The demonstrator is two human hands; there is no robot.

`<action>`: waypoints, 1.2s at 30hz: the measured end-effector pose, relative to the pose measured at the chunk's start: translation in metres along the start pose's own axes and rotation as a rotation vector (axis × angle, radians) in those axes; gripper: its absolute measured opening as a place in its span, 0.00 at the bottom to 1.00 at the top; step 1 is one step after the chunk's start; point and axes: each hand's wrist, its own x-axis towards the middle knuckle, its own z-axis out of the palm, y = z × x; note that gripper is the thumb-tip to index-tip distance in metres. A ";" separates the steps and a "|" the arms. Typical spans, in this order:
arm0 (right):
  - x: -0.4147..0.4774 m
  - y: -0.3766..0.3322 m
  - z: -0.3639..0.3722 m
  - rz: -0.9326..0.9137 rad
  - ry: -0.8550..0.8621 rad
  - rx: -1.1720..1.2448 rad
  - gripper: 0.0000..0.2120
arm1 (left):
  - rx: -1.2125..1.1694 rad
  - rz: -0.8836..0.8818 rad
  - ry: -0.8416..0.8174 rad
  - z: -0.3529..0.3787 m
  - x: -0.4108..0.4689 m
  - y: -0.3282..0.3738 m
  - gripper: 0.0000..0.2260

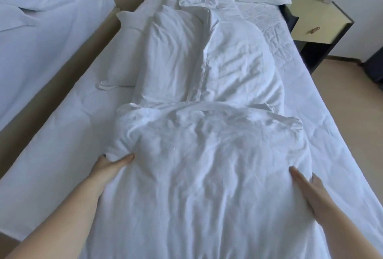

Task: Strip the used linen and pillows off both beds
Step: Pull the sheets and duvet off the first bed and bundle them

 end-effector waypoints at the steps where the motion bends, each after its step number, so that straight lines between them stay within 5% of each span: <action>1: 0.009 -0.002 0.007 0.049 0.001 -0.029 0.17 | 0.027 -0.020 -0.042 0.006 0.003 0.005 0.23; 5: 0.028 -0.003 0.022 0.169 0.008 -0.121 0.10 | 0.024 -0.061 -0.074 0.014 0.019 0.013 0.13; 9: 0.035 -0.018 0.026 0.145 0.061 -0.102 0.20 | -0.031 -0.023 -0.089 0.005 0.035 0.029 0.17; 13: 0.055 -0.043 0.028 0.049 0.071 0.058 0.28 | -0.133 0.059 -0.114 0.018 0.051 0.051 0.11; 16: 0.082 -0.059 0.031 0.053 0.091 0.098 0.42 | -0.119 0.041 0.006 0.021 0.074 0.063 0.24; 18: 0.101 -0.072 0.031 0.051 0.114 0.061 0.37 | -0.082 0.031 0.015 0.020 0.090 0.069 0.30; 24: 0.121 -0.109 0.051 -0.063 -0.069 -0.225 0.03 | -0.074 0.212 0.066 0.047 0.084 0.101 0.10; 33: 0.103 -0.234 0.039 -0.592 0.073 0.009 0.10 | -0.231 0.632 0.341 -0.016 0.073 0.230 0.03; 36: 0.136 -0.247 0.043 -0.574 0.203 -0.098 0.06 | -0.115 0.573 0.457 -0.006 0.104 0.234 0.06</action>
